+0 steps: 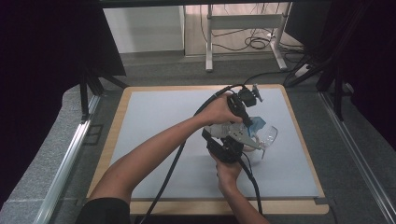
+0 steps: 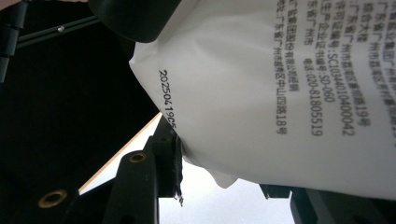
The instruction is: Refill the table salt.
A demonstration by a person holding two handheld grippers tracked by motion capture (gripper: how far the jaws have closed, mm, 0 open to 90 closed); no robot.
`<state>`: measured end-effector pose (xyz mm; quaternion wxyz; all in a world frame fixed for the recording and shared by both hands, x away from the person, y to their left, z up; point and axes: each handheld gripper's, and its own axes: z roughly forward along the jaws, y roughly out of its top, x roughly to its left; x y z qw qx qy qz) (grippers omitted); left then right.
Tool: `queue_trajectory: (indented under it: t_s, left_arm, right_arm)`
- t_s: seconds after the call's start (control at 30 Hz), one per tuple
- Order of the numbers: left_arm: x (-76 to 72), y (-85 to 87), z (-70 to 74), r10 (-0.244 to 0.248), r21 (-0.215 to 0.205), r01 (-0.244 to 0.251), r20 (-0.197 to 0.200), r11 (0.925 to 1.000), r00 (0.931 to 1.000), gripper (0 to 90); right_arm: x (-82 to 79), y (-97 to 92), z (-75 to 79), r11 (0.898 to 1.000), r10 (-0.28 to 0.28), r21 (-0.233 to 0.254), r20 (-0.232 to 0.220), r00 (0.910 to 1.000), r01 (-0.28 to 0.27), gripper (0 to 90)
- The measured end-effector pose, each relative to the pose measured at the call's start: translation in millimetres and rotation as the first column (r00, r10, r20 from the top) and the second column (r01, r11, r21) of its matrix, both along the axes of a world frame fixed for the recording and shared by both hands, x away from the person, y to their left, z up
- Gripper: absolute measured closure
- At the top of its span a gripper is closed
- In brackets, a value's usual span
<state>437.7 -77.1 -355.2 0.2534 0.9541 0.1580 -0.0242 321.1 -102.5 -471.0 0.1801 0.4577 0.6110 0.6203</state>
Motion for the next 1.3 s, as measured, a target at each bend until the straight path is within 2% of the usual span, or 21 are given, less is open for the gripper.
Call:
queue_trajectory:
  t_s: [0.6, 1.3]
  left_arm:
    - [0.6, -1.7, 1.8, -0.005, 0.007, 0.005, 0.0, 1.0, 1.0, 89.8]
    - [4.8, -6.1, -7.7, -0.007, 0.021, 0.007, -0.016, 0.9997, 0.9998, 89.7]
  right_arm:
    - [0.8, 0.2, 0.5, 1.0, -0.012, 0.01, 0.009, 0.9999, 0.012, 57.8]
    - [3.2, -0.4, -6.4, 1.0, -0.024, 0.019, -0.007, 0.9997, 0.024, 57.8]
